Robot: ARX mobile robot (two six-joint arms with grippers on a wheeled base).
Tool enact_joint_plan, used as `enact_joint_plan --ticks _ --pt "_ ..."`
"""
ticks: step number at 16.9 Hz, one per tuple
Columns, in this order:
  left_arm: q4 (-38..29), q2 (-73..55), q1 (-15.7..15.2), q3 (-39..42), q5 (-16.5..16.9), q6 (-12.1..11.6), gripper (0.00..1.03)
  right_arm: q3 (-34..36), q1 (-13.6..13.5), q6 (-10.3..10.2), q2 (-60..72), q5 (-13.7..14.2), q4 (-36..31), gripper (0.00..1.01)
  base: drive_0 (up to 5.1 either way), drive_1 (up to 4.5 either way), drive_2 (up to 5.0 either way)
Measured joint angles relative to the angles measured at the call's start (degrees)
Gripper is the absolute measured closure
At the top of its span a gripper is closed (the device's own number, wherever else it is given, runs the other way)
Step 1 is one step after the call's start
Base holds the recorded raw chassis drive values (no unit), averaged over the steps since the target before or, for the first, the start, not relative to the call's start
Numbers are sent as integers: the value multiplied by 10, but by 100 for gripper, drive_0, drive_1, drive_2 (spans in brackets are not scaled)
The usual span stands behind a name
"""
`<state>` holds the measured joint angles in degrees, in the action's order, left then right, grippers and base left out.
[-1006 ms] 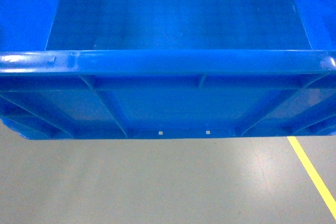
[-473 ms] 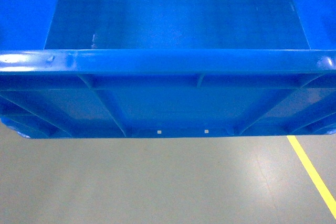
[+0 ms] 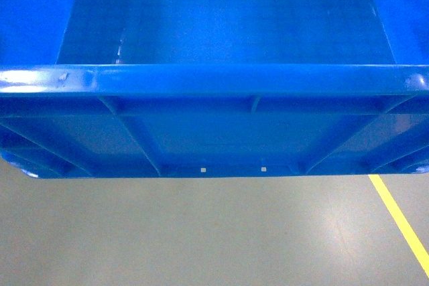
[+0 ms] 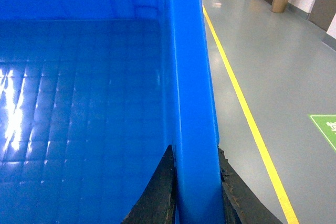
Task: Place box next to blue box on left shelf
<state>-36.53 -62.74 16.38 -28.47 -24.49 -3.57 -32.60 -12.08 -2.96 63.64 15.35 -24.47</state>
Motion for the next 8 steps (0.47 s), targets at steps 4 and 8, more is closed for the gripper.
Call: enact_joint_plan --ticks 4,8 --pt "-1 0 0 0 0 0 85 0 0 0 0 0 1 90 -4 426 -435" --pt "0 0 0 0 0 0 85 0 0 0 0 0 0 90 -5 426 -436"
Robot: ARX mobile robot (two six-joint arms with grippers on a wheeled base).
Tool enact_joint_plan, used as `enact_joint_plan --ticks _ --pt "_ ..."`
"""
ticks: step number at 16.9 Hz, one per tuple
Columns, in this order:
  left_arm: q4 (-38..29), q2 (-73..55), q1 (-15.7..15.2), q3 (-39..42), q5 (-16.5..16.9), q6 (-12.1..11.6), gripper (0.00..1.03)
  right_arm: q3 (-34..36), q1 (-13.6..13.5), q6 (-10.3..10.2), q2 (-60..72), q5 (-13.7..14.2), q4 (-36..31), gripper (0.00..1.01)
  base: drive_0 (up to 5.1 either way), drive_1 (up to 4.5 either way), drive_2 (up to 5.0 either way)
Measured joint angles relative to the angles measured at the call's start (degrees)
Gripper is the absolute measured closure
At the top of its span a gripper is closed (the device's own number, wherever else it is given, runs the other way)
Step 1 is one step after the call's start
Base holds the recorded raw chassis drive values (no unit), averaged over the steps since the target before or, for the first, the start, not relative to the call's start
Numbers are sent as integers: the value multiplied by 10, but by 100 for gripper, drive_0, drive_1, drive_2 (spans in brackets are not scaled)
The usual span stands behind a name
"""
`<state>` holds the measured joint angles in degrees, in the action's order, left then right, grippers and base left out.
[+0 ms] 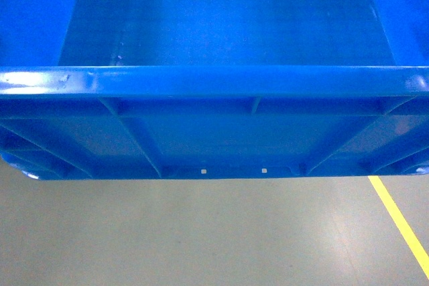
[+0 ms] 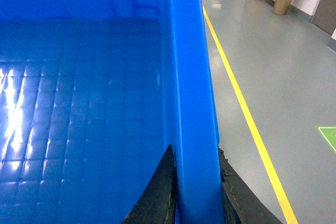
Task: Place box next to blue box on left shelf
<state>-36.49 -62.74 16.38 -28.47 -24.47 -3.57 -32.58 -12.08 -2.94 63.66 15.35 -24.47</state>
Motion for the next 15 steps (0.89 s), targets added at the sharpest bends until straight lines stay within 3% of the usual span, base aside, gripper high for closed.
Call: enact_joint_plan --ticks 15 --pt "-3 0 0 0 0 0 85 0 0 0 0 -2 -1 90 -3 431 -436"
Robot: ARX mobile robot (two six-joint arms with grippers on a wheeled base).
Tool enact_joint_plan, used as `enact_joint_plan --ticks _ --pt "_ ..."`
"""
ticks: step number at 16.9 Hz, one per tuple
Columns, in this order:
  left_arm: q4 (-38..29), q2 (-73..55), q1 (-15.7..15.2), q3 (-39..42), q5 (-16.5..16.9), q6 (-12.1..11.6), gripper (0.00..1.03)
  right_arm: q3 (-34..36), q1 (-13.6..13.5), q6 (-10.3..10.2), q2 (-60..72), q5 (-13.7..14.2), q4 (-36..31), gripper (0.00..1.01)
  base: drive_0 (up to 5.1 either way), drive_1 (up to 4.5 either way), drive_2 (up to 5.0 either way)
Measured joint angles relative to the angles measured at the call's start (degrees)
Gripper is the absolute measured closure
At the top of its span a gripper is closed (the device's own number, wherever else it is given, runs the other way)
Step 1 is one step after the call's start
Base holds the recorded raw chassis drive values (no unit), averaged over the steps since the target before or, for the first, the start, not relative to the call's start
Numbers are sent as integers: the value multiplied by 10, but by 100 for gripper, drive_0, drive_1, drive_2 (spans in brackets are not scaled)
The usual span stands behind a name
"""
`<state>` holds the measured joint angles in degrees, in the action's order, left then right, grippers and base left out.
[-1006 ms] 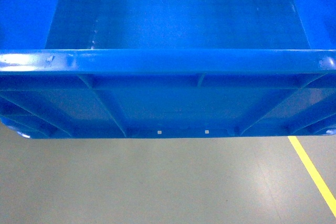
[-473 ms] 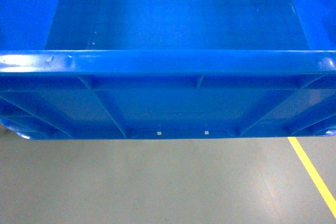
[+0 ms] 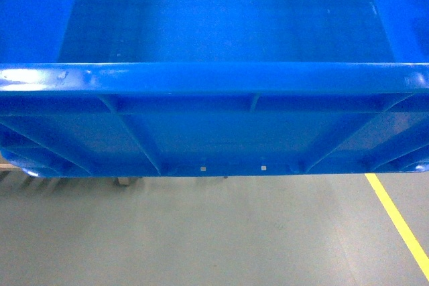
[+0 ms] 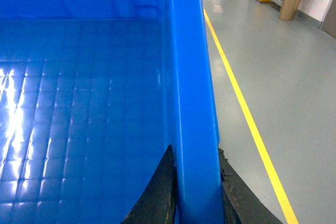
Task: Place box next to blue box on left shelf
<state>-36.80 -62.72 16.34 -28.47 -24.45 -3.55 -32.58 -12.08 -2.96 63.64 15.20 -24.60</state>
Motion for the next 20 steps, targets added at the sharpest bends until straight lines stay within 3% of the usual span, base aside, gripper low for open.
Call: enact_joint_plan --ticks 16,20 --pt "1 -1 0 0 0 -2 85 0 0 0 2 -3 0 90 -2 429 -433" --pt "3 -1 -1 0 -2 -3 85 0 0 0 3 -2 2 90 -253 117 117"
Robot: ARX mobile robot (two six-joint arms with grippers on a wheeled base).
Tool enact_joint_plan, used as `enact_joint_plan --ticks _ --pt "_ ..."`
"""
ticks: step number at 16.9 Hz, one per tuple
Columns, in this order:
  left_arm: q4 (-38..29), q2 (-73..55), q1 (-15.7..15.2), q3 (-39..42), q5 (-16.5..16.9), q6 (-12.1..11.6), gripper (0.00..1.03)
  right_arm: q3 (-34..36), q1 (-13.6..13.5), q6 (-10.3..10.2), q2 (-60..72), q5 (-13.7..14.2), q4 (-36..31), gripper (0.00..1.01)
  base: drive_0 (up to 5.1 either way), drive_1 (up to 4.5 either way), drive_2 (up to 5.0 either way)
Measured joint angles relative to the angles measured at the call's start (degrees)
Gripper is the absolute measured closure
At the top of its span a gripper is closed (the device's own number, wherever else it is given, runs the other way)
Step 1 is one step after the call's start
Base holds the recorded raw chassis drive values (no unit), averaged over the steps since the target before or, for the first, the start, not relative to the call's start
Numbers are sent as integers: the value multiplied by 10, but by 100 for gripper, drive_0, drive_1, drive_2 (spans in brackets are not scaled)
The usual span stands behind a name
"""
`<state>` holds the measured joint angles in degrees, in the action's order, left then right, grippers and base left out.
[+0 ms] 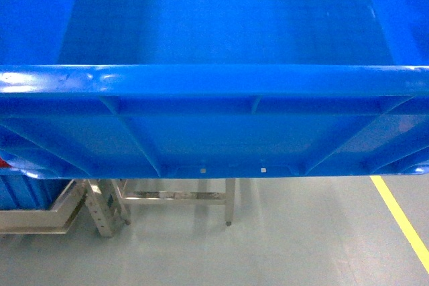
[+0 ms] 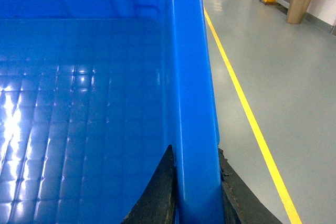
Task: Place box next to blue box on left shelf
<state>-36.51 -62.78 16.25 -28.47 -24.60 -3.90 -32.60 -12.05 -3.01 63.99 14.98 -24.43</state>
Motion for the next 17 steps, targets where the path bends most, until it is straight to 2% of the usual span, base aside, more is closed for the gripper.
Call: enact_joint_plan --ticks 11,17 --pt "-2 0 1 0 0 0 85 0 0 0 -1 0 -1 90 -487 251 251" --pt "-2 0 0 0 0 0 85 0 0 0 -1 0 -1 90 -469 111 375"
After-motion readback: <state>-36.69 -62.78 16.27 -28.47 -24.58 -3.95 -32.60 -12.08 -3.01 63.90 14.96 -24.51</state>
